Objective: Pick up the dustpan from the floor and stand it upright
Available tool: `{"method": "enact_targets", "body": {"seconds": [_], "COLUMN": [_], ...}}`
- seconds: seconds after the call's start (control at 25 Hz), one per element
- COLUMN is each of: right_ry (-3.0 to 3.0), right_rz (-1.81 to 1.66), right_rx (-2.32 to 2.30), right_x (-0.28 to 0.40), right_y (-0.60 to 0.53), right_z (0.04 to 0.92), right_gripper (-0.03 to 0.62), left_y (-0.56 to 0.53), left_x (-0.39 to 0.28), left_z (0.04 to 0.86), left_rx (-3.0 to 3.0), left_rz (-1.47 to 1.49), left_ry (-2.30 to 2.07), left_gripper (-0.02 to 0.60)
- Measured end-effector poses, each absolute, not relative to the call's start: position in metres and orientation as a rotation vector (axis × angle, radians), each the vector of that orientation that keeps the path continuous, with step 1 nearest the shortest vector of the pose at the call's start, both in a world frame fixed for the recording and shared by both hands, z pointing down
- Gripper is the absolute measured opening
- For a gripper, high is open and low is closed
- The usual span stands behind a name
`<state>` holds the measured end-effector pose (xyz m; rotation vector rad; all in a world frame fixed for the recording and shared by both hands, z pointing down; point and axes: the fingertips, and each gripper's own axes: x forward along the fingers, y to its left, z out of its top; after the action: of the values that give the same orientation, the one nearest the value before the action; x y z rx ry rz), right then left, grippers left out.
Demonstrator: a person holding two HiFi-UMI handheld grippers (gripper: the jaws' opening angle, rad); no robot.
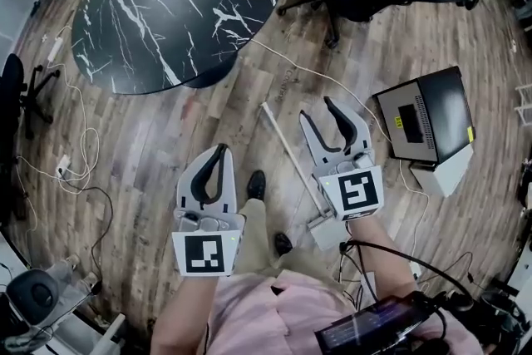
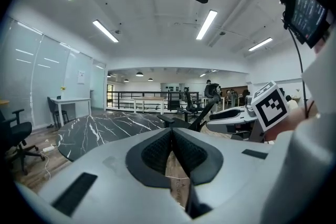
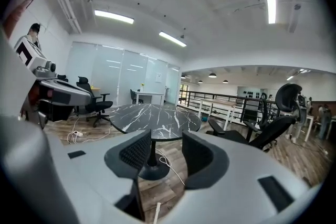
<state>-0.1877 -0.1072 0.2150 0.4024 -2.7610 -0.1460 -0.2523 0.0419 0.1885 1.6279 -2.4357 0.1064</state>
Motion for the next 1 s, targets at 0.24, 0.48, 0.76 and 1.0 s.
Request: {"method": "enact_targets", "body": {"seconds": [0.24,0.48,0.76,1.0], "right_ry": [-2.767,-2.737,-2.699,-2.628], "right_rz": [-0.138,-0.099,-0.056,0.01], "right_rx": [0.388,0.345,0.228,0.176], "right_x": [-0.231,-0.252,-0.268,-0.273], "right_y": [-0.138,-0.155,-0.161,-0.163], "right_z": [0.246,0.279,0.36,0.451], "right_gripper": [0.186,0.186,0.186,0.187], "left_y": [0.004,-0.033,-0.06,-0.069], "left_x": [-0.291,-0.303,-0.31,-0.314], "left_z": [0.22,0.249,0.319,0.393], "left_rx": [1.682,1.699,1.638,1.579], "left_rz": [0.147,0.13,0.131,0.147], "left_ry": [-2.367,-2.336,-2.316,-2.295], "left_gripper": [0.014,0.014,0.012,0.012]}}
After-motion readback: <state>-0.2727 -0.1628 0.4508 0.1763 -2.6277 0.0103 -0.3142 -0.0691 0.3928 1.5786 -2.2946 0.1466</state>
